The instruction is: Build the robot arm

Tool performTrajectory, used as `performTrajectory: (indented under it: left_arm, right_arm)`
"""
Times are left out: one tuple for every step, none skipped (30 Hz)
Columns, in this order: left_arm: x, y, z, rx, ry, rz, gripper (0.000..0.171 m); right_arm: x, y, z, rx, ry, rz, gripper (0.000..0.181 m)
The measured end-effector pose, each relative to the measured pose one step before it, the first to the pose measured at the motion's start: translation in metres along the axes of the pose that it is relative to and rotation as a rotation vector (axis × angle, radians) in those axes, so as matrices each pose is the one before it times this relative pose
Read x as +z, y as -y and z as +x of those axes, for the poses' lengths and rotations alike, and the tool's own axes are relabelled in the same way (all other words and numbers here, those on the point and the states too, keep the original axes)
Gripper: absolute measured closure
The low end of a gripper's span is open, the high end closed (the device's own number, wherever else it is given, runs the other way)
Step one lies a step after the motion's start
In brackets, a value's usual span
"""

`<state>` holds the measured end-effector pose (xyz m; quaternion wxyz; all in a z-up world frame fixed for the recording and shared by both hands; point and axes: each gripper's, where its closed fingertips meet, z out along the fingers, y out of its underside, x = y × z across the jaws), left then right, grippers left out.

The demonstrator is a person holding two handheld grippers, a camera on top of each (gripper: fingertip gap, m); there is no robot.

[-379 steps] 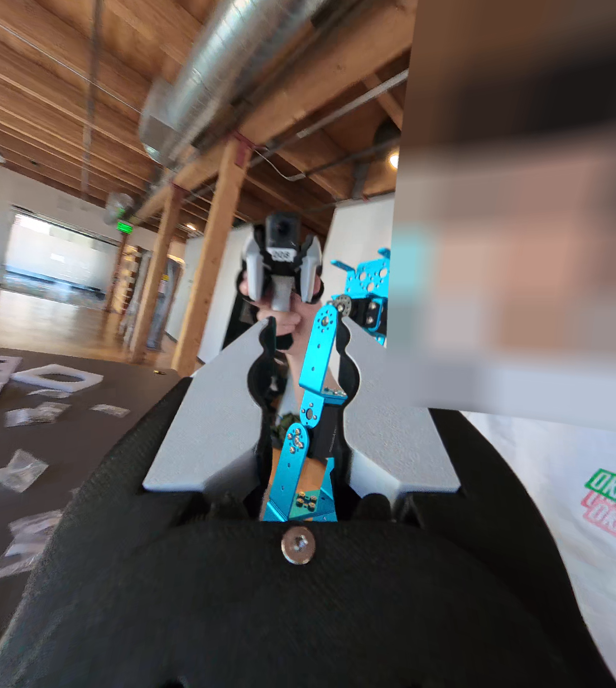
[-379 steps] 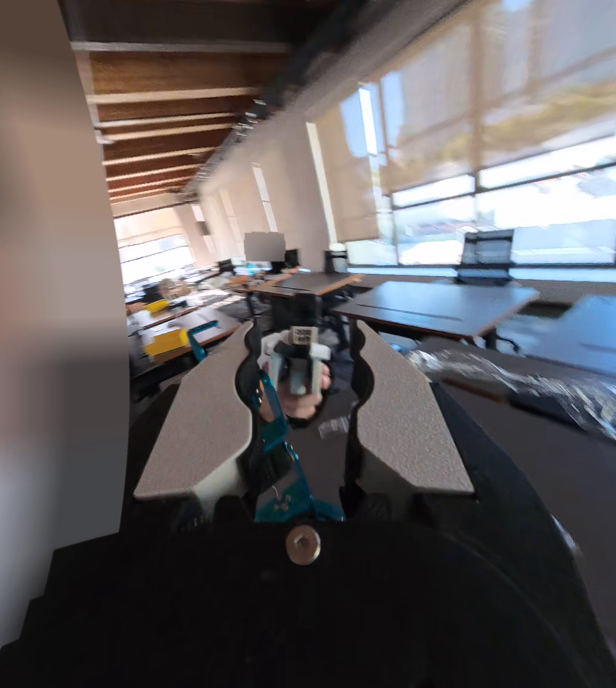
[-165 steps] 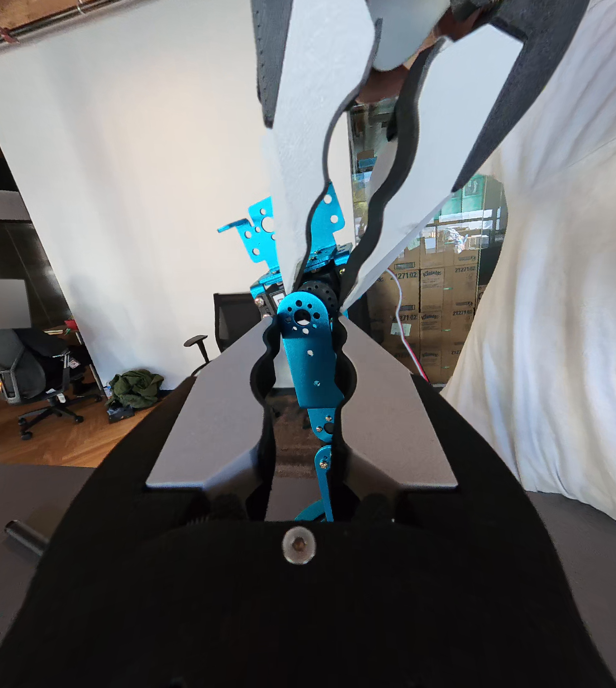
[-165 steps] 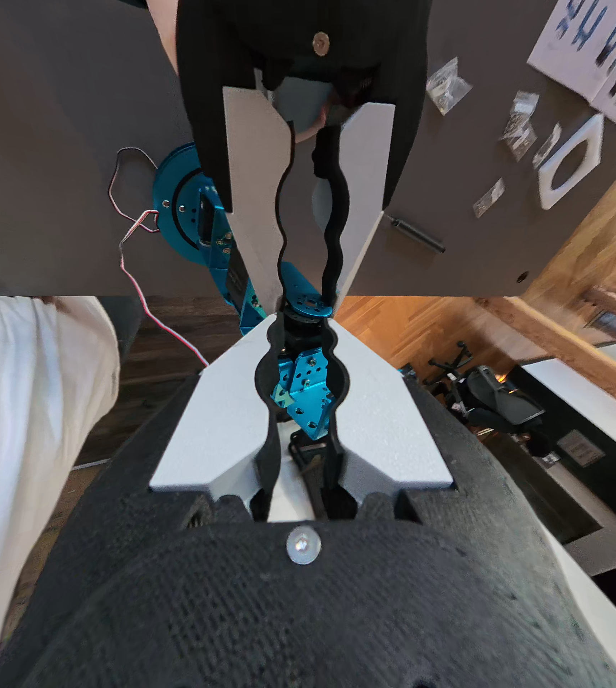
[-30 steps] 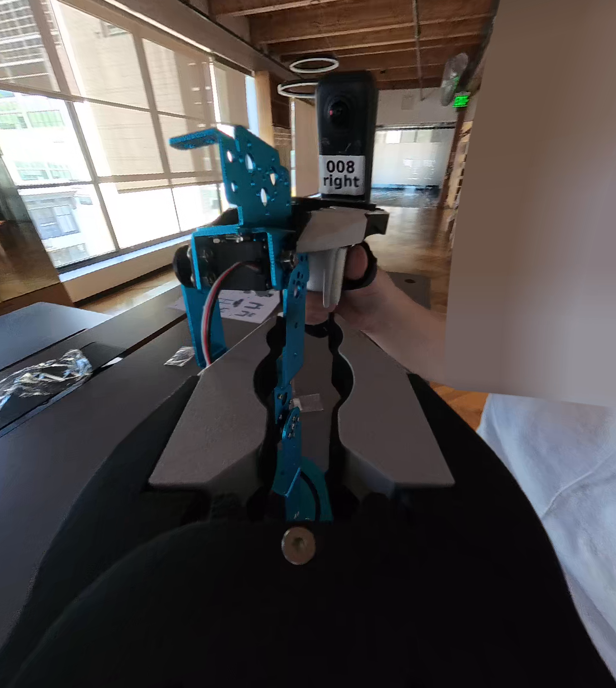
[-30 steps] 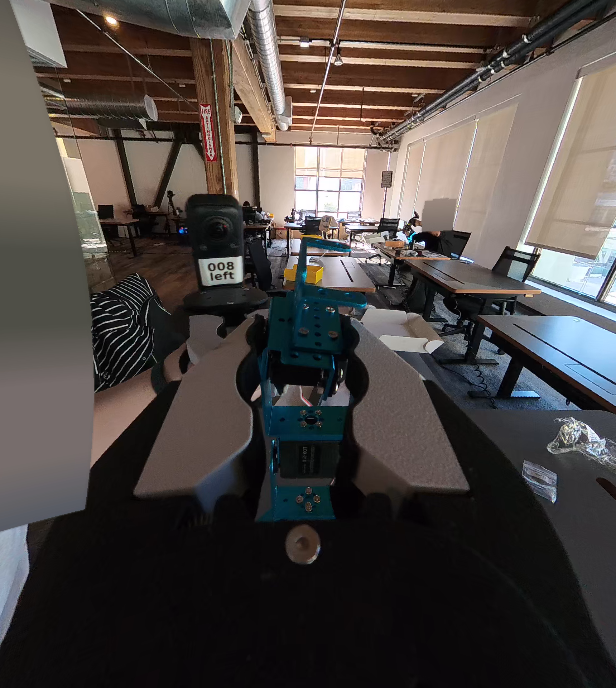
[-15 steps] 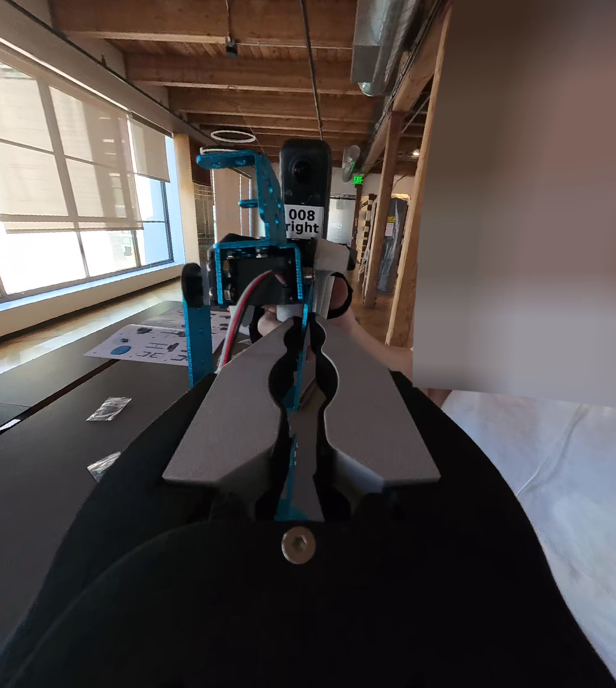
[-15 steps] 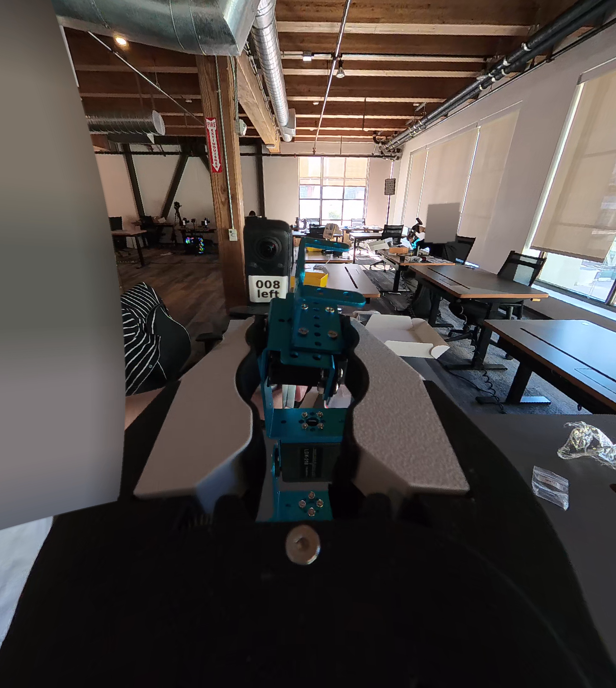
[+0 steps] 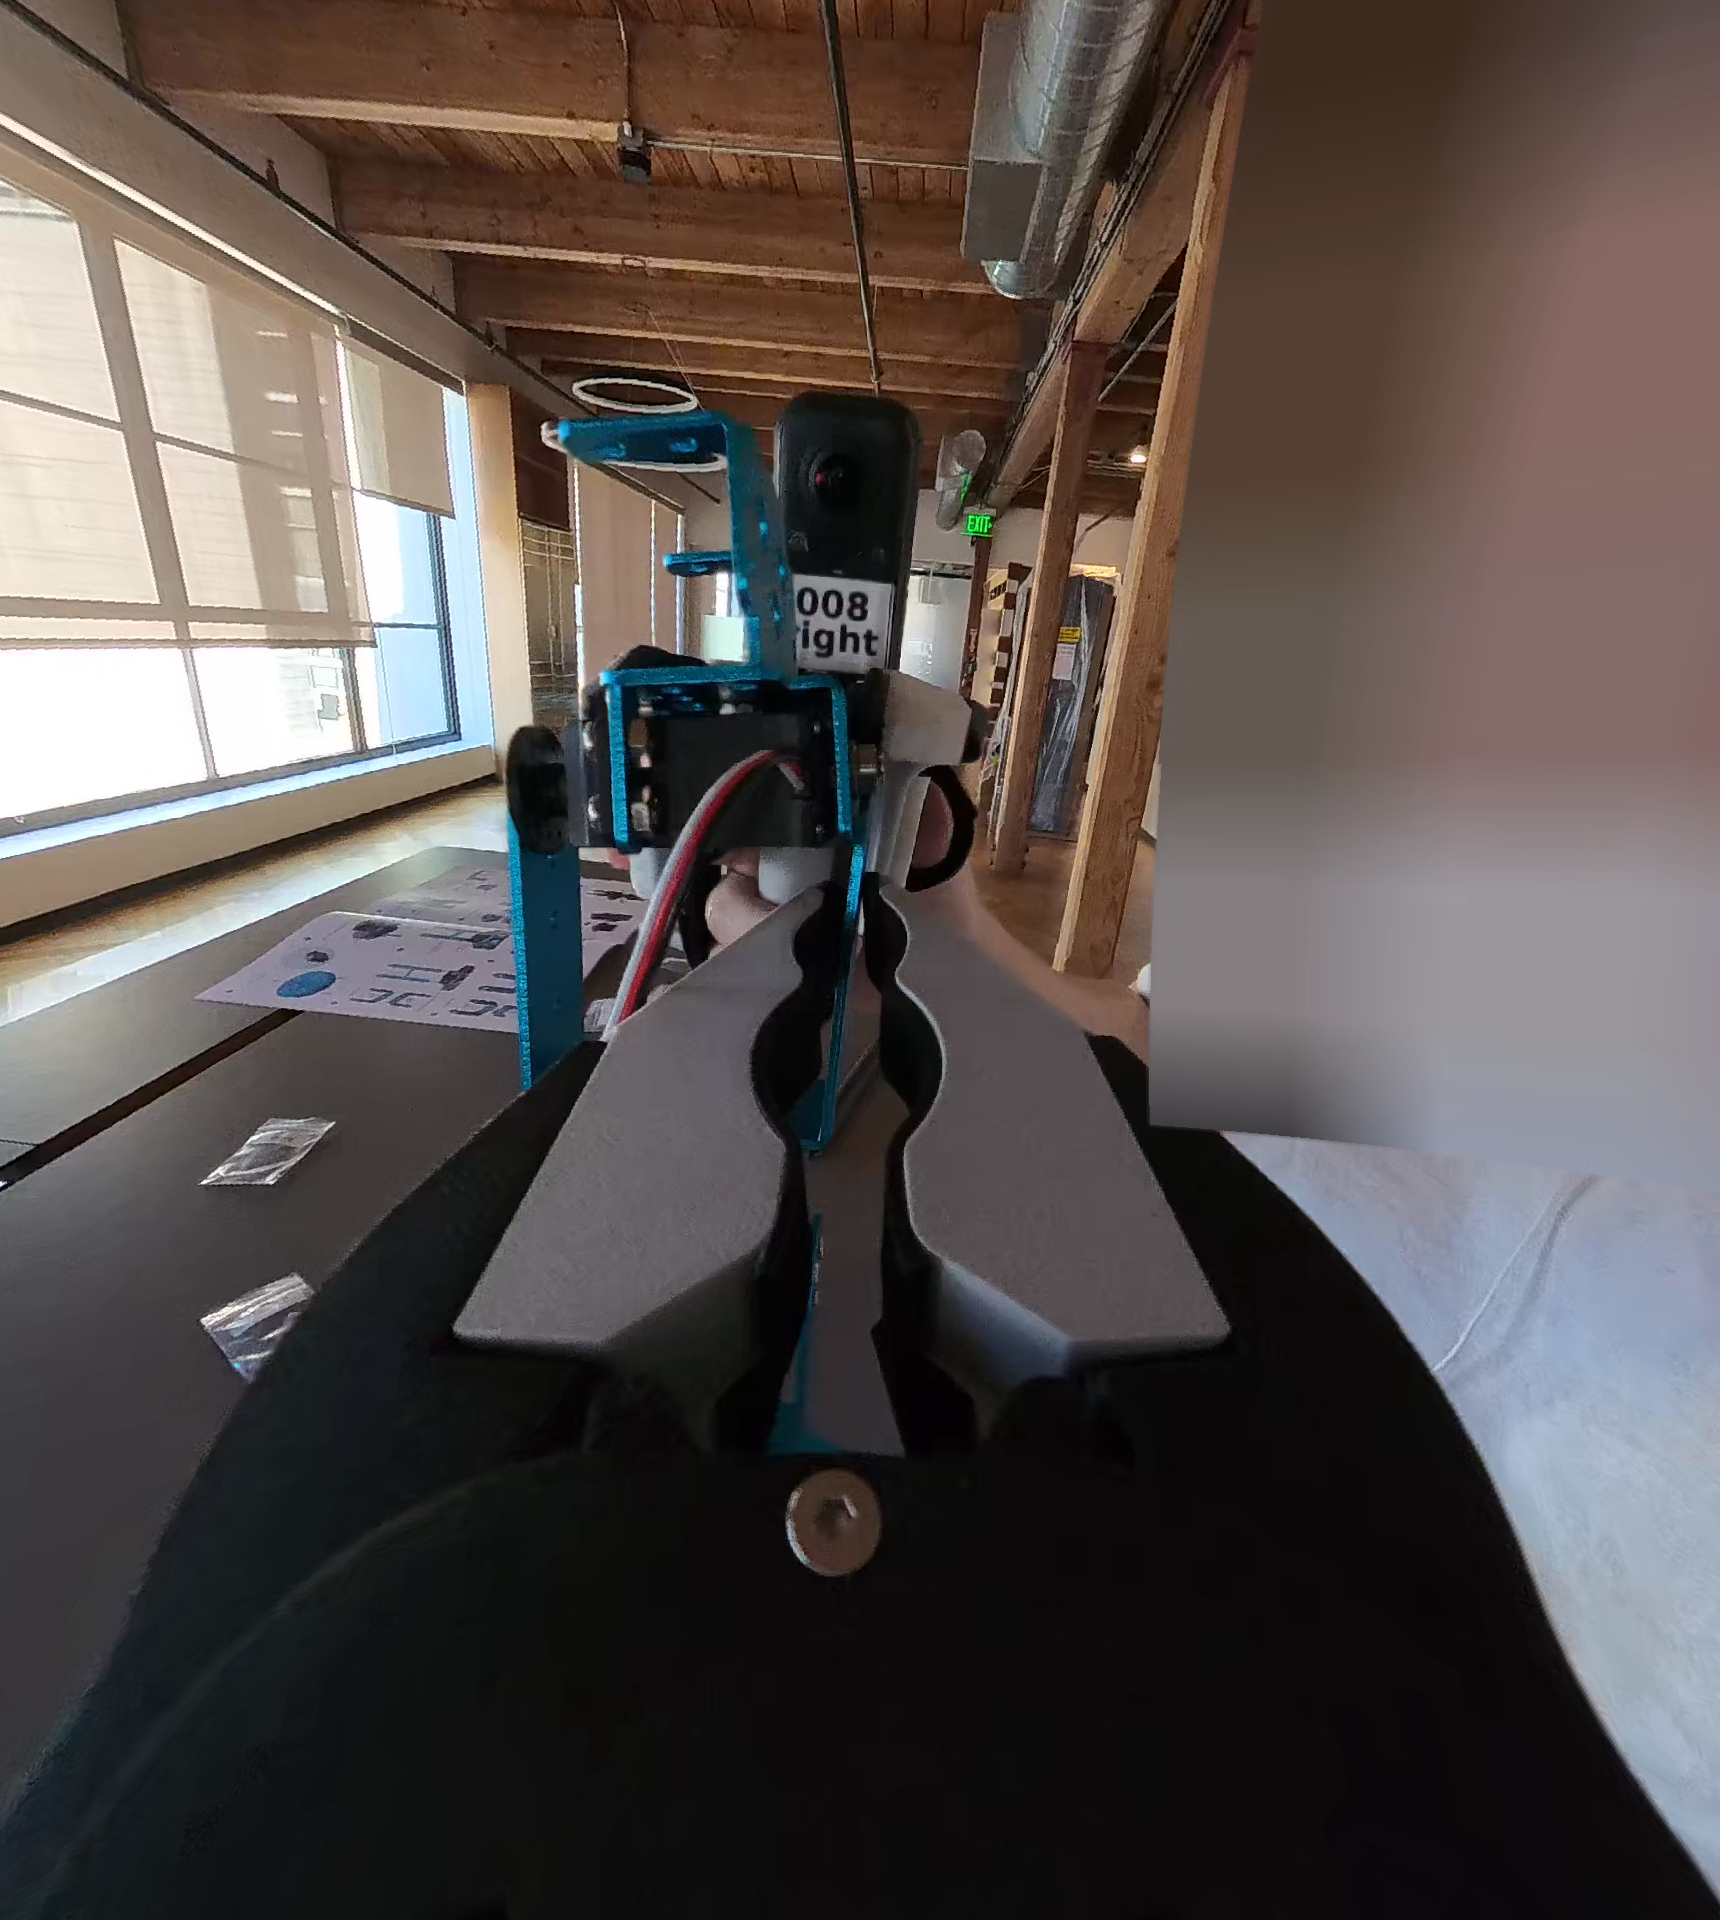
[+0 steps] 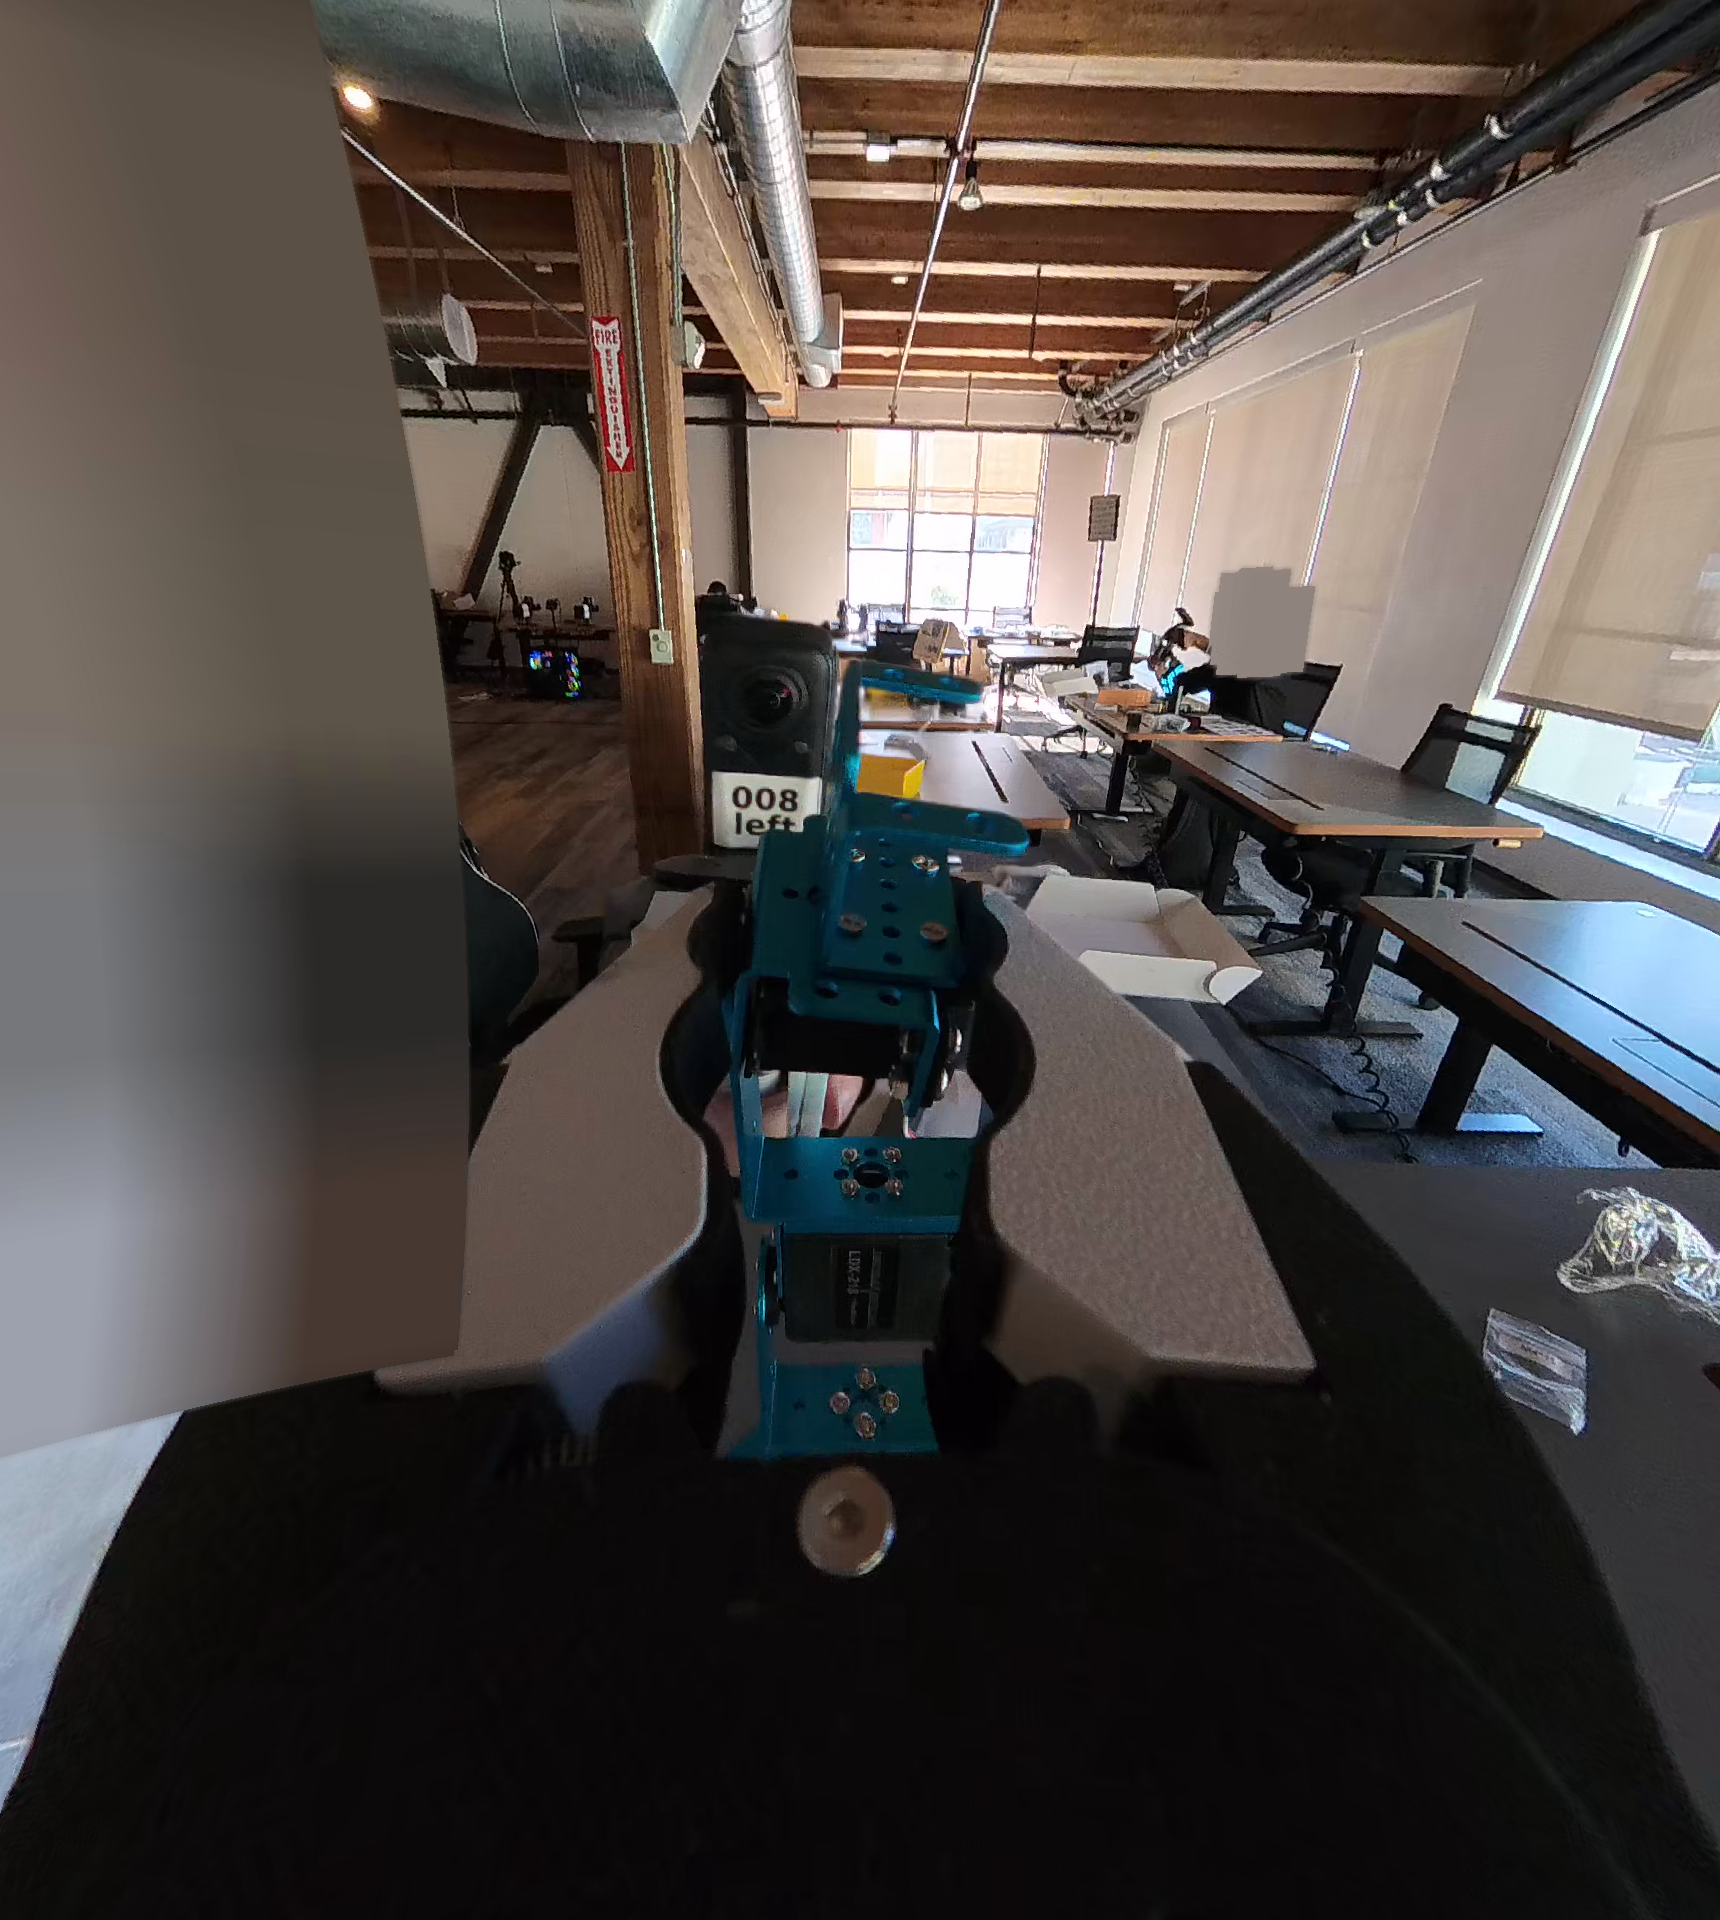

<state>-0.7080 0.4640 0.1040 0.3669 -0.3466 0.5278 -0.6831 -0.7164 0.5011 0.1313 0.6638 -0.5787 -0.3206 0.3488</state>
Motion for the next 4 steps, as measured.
performTrajectory:
  left_arm:
    - [0.00021, 0.00001, 0.00015, -0.0042, -0.0030, 0.00132, 0.170]
    - [0.00023, -0.00019, 0.00011, -0.0043, -0.0023, -0.00055, 0.170]
    - [0.00045, -0.00020, -0.00002, -0.0004, -0.0001, -0.00137, 0.170]
    - [0.00015, -0.00006, 0.00014, 0.0066, 0.0008, -0.00043, 0.170]
  right_arm:
    - [-0.00047, 0.00007, 0.00017, 0.0102, 0.0034, 0.0104, 0.139]
    - [-0.00051, -0.00004, 0.00023, 0.0022, 0.0021, 0.0074, 0.139]
    - [-0.00055, 0.00018, 0.00024, -0.0104, -0.0023, 0.0040, 0.139]
    - [-0.00027, -0.00007, -0.00017, -0.0138, -0.0026, 0.0003, 0.140]
